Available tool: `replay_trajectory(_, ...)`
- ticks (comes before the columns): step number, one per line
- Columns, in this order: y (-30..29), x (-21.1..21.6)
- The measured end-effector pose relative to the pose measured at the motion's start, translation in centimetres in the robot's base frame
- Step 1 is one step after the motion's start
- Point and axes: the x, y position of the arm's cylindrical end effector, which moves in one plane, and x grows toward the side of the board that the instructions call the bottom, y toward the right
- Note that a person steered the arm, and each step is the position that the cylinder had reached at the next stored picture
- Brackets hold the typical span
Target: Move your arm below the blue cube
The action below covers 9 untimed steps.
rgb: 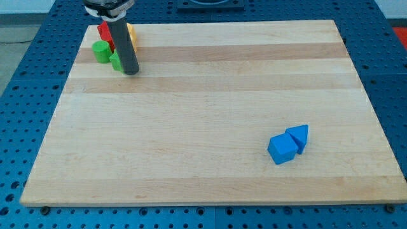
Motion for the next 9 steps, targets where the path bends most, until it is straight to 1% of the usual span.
replay_trajectory(1, -0.5, -0.7)
replay_trajectory(2, -0.5, 0.6)
replay_trajectory(3, -1.0, 4.7)
replay_trajectory(4, -3.0, 5.2)
replay_trajectory(6, -3.4, 0.6)
replay_trajectory(9, -3.4, -1.4)
